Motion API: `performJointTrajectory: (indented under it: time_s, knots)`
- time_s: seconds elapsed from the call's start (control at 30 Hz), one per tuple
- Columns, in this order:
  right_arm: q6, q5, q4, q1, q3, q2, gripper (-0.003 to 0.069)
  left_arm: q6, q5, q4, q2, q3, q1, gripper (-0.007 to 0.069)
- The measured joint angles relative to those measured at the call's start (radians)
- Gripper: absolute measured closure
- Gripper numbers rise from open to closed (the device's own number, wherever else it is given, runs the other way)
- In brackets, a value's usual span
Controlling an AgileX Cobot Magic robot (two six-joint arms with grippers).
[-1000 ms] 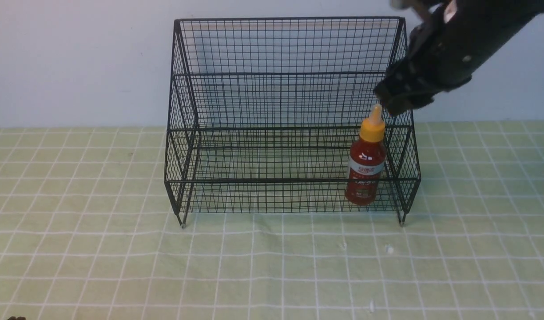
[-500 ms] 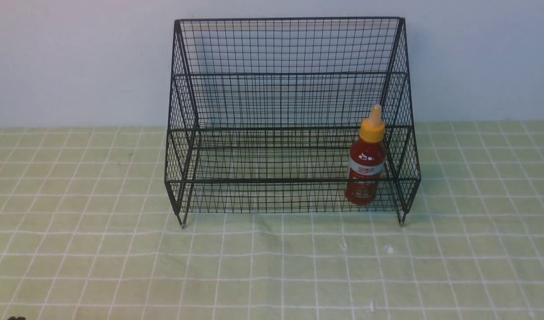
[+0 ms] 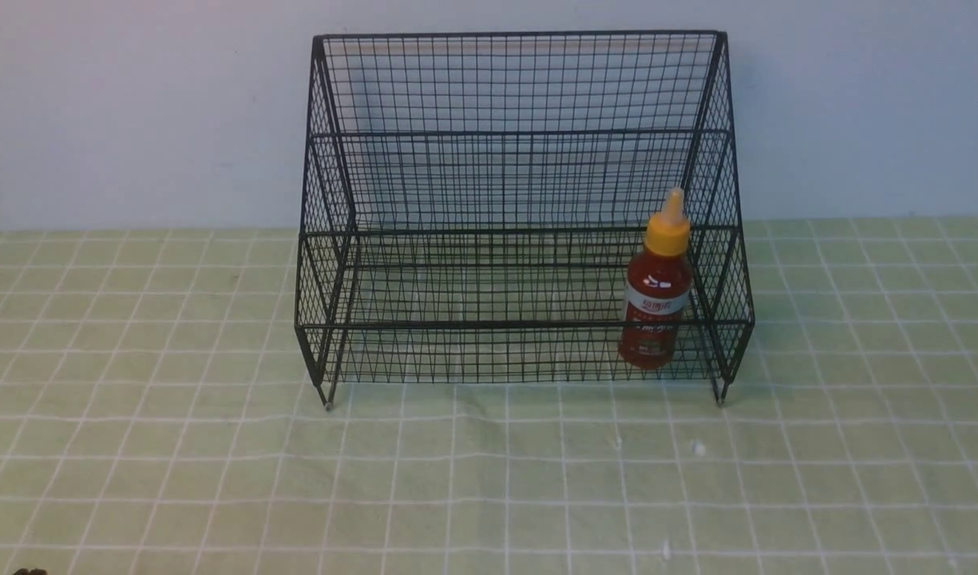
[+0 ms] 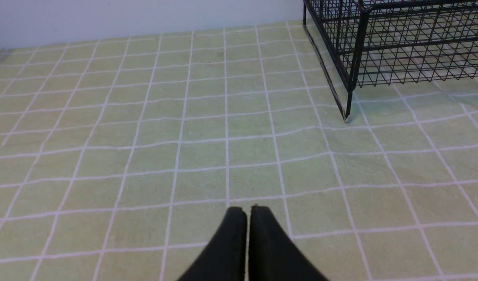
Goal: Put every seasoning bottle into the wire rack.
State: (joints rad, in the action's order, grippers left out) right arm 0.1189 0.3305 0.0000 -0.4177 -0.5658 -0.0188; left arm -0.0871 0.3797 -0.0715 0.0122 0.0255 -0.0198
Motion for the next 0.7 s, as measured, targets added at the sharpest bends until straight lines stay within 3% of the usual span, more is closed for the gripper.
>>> performJointTrajectory:
  time_s: [0.3, 0.57, 0.7]
  knots:
    - [0.004, 0.006, -0.027, 0.000, 0.139, -0.002, 0.0673, 0.000, 0.000, 0.000, 0.000, 0.000, 0.000, 0.0631]
    - [0.004, 0.081, -0.133, 0.004, 0.220, -0.002, 0.0673, 0.000, 0.000, 0.000, 0.000, 0.000, 0.000, 0.0631]
    - [0.004, 0.100, -0.134, 0.117, 0.322, -0.002, 0.0673, 0.000, 0.000, 0.000, 0.000, 0.000, 0.000, 0.0631]
